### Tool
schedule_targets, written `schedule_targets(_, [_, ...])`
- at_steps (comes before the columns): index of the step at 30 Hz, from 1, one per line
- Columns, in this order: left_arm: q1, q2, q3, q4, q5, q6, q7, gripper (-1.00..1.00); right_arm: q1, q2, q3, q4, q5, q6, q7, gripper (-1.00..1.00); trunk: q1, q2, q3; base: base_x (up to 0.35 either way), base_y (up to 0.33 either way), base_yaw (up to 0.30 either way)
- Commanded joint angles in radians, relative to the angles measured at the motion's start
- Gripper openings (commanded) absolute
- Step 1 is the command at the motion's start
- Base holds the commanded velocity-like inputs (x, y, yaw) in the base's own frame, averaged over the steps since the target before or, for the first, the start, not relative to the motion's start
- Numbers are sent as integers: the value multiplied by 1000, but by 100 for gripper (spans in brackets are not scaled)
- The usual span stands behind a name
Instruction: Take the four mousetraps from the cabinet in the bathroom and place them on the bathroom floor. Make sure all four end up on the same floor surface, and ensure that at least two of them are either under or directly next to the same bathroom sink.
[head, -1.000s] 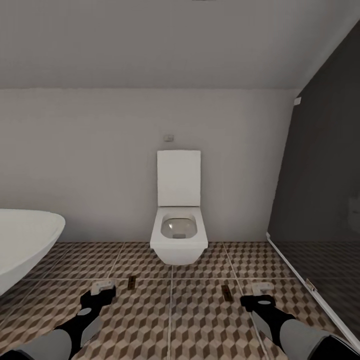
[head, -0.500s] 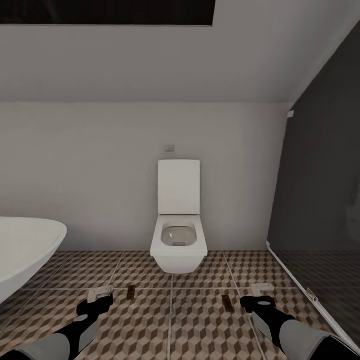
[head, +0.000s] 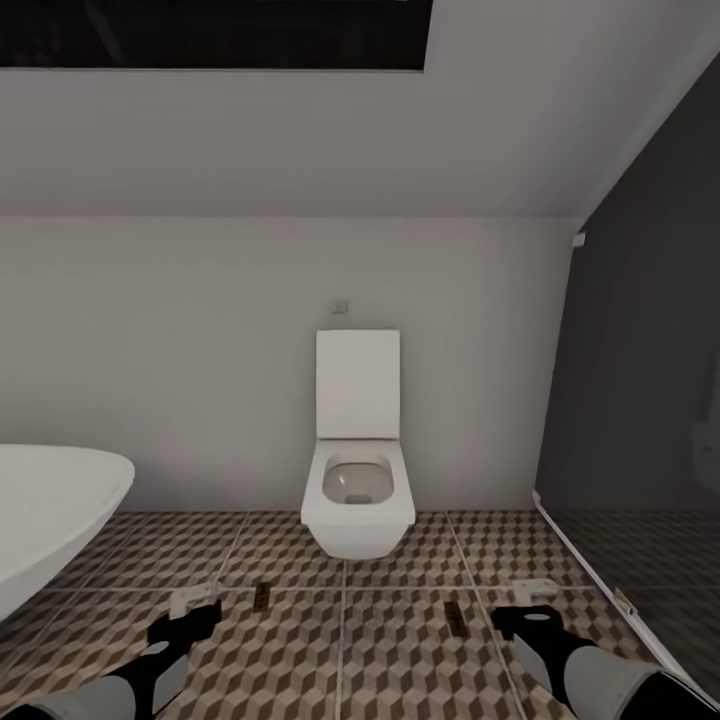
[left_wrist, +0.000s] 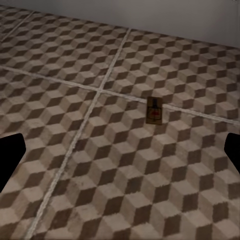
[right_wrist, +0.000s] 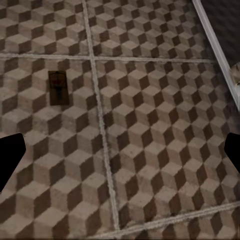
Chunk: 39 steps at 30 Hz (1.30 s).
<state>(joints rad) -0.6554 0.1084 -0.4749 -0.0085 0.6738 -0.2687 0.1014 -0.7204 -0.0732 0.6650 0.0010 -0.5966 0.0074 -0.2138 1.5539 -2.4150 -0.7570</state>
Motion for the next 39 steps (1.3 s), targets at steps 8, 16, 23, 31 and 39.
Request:
schedule_targets(8, [16, 2, -8, 3, 8, 0, 4, 100, 7, 0, 8, 19, -7, -3, -1, 100, -31, 56, 24, 0, 0, 0])
schedule_targets(16, [50, 1, -8, 4, 9, 0, 4, 100, 54, -1, 8, 23, -6, -8, -1, 100, -62, 112, 49, 0, 0, 0])
schedule_targets(23, [79, -1, -8, 4, 13, -3, 5, 100, 98, -2, 8, 23, -4, -12, -1, 100, -89, 161, 71, 0, 0, 0])
schedule_targets(31, [101, -2, -8, 4, 21, -5, 6, 100, 119, -2, 8, 24, -4, -13, 0, 100, -119, 217, 96, 0, 0, 0])
schedule_targets(39, [111, -4, -8, 4, 23, -2, 4, 100, 136, -1, 8, 25, -3, -12, -1, 100, -150, 273, 121, 0, 0, 0])
